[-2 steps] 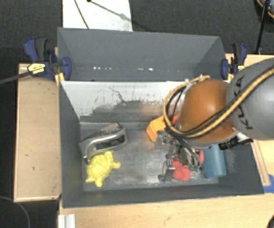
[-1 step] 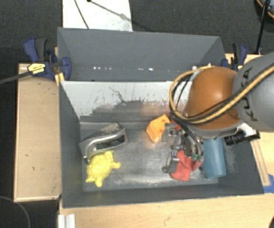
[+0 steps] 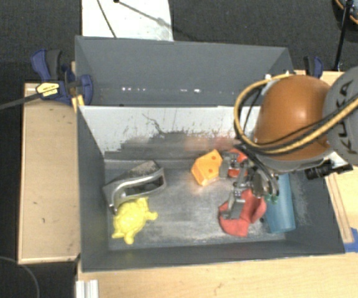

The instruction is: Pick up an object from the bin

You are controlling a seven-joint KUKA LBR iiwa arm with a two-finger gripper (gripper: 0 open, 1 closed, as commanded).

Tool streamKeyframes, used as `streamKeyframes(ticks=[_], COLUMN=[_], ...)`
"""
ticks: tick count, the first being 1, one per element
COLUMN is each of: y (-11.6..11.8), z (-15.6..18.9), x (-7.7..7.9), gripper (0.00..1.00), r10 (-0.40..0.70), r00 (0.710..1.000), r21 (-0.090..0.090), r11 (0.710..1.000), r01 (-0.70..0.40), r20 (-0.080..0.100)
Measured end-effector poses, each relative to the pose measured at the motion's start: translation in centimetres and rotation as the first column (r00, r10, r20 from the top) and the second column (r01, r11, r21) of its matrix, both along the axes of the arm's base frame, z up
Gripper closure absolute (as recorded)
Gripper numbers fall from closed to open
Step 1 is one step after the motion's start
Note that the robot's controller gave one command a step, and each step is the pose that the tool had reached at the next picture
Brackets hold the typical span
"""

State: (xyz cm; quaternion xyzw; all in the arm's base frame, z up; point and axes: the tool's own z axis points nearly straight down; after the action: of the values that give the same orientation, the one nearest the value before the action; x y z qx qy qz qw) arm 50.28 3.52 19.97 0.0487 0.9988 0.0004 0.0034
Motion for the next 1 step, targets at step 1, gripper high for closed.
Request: streamKeyframes(ticks=[1], y=[-1.85], z=[-0.83], x=[-0.16], gripper=[0.00], r10=[0.271], r00=[0.963], r21=[-0.001], r11=[0.963], r01=[-0.271], r20=[-0.003])
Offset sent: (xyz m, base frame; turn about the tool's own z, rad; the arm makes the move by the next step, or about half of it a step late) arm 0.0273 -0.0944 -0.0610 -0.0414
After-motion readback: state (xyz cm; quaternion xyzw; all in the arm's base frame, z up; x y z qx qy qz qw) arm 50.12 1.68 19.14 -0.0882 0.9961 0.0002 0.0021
